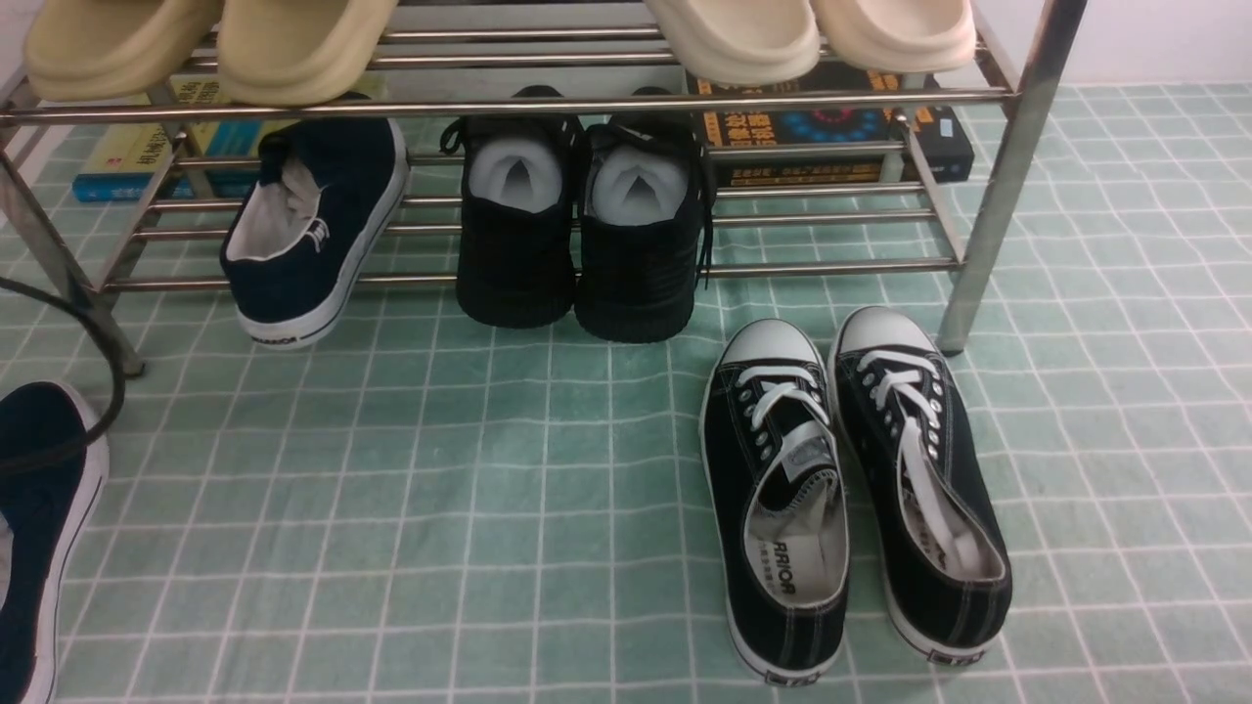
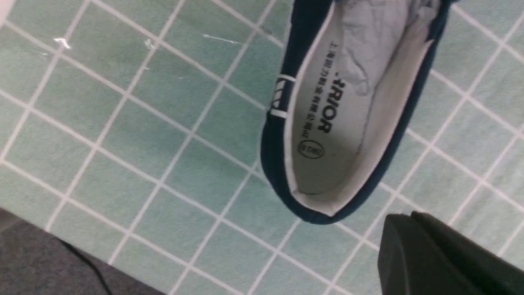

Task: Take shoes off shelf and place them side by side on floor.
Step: 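Set the held shoe down on the floor in front of the rack with the left gripper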

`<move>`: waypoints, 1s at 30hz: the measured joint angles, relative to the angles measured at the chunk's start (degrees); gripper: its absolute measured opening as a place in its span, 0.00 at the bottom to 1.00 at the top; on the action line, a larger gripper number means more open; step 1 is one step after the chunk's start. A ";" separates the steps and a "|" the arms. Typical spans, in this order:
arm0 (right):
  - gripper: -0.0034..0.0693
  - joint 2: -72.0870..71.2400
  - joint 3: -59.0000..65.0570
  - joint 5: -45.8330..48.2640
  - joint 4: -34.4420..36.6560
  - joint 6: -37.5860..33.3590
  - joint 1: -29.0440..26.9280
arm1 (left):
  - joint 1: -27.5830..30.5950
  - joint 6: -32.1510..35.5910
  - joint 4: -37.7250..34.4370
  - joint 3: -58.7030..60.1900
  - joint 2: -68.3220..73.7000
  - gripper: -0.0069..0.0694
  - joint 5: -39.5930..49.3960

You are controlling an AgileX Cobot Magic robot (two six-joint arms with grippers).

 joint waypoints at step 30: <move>0.38 0.00 0.00 0.00 0.00 0.00 0.00 | -10.28 -8.38 7.97 0.00 21.24 0.58 -17.69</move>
